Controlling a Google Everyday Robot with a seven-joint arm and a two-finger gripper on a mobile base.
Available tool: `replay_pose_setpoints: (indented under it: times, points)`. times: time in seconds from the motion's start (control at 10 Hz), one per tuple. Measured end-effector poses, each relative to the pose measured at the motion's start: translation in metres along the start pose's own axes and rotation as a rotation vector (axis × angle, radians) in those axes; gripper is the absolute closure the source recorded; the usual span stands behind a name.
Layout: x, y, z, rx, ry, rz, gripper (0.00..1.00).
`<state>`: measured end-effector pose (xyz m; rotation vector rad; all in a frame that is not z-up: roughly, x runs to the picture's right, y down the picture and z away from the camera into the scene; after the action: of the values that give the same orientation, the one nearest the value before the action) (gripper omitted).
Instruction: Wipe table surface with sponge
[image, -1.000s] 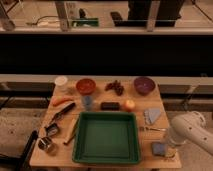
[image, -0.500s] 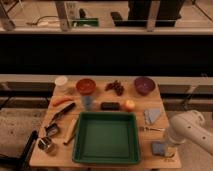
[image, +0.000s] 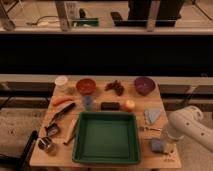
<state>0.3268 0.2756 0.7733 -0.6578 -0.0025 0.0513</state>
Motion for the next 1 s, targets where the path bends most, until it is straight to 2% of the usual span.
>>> replay_pose_setpoints:
  times: [0.4,1.0]
  points:
    - [-0.005,0.004,0.011,-0.004,-0.001,-0.003,0.96]
    - [-0.020,0.028,0.007,-0.009,0.002,-0.032,0.96]
